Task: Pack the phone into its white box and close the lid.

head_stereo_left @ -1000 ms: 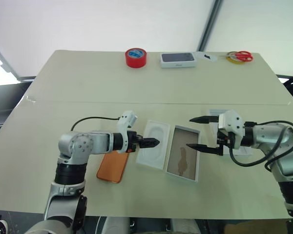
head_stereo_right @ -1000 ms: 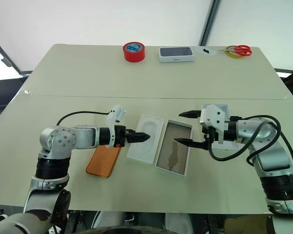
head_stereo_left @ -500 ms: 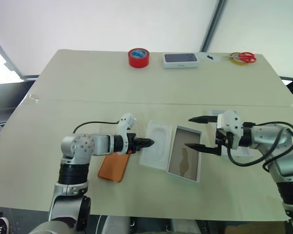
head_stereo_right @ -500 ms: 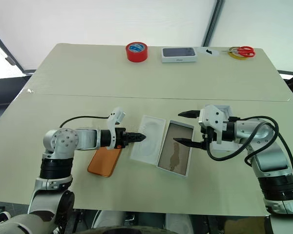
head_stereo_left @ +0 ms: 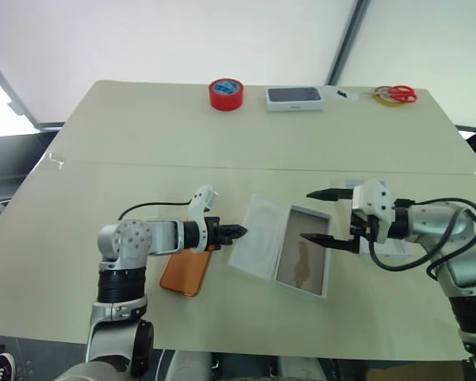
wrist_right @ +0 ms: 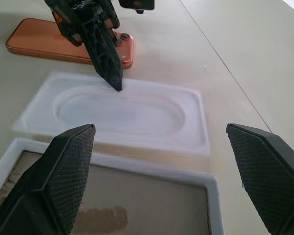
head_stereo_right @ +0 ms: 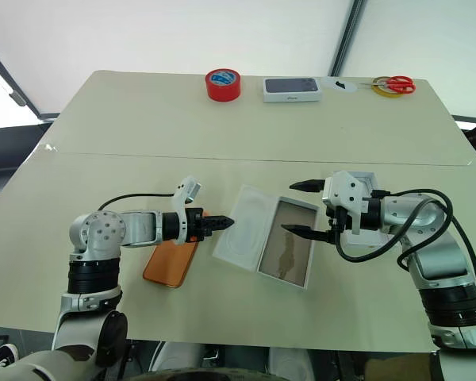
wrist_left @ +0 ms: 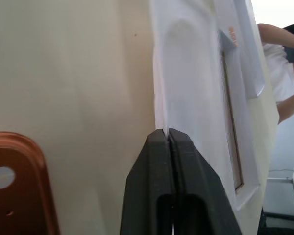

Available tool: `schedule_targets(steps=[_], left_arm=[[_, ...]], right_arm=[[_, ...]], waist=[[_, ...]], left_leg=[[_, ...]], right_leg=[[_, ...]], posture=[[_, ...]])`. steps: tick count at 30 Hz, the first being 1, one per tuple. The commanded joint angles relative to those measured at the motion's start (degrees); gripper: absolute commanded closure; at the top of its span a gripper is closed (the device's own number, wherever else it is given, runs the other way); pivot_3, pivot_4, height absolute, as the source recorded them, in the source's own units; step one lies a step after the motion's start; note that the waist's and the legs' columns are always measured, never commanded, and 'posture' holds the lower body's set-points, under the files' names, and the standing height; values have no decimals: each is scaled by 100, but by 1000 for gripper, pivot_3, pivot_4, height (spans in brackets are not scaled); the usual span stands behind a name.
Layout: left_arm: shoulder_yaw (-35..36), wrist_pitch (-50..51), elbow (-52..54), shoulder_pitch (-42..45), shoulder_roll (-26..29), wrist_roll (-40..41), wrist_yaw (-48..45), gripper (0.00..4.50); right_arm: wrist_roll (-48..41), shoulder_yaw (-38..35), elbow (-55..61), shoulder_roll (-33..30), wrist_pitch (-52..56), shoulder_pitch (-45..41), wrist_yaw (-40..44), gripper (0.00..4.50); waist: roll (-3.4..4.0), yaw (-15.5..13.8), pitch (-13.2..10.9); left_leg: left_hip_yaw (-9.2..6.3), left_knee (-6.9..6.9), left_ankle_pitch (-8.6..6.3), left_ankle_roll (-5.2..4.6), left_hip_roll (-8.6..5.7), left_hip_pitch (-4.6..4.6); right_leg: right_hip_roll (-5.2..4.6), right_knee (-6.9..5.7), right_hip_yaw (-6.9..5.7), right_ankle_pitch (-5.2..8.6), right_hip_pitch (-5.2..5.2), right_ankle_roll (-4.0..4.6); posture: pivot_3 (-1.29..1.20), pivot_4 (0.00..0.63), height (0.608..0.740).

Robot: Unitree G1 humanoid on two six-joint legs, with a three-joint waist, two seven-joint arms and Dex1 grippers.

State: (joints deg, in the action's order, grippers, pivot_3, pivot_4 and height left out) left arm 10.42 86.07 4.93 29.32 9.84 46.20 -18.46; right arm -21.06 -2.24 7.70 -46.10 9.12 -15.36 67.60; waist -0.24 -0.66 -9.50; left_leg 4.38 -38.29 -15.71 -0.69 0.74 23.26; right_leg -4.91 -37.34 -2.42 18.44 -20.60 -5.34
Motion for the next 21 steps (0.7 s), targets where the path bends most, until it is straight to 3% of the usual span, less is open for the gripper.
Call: schedule_targets(steps=[1,6,13,17,21], left_arm=[[69,66,-11,11,15,-14,-2,4459],[446,179,4,119,-87,106,64,4459],[1370,-34,52,374,-368,286,258,4459],[1437,-215,-24,388,-416,227,334,4459],[1032,-474,267,250,-291,169,216,4459]], right_arm=[[-62,-74,171,-3,-80,-18,-8,0],[-139,-80,281,-36,7,48,44,0],[-720,142,1495,-264,933,895,286,0],[-116,605,1711,-510,836,1337,307,0],[691,959,1418,-761,192,1555,278,0]], waist=[[0,-4,0],[0,1,0],[-9,-5,-5],[-11,-12,-6],[-21,-6,-11]], left_leg=[[0,0,0,0,0,0],[0,0,0,0,0,0],[-5,1,0,0,0,7],[-5,2,-1,1,0,5],[-4,2,-1,1,-1,6]], right_leg=[[0,0,0,0,0,0],[0,0,0,0,0,0],[-1,1,-3,0,-4,0],[-1,2,-2,0,-3,0],[-2,3,-2,0,-3,0]], posture=[[0,150,730],[0,150,730],[0,150,730],[0,150,730],[0,150,730]])
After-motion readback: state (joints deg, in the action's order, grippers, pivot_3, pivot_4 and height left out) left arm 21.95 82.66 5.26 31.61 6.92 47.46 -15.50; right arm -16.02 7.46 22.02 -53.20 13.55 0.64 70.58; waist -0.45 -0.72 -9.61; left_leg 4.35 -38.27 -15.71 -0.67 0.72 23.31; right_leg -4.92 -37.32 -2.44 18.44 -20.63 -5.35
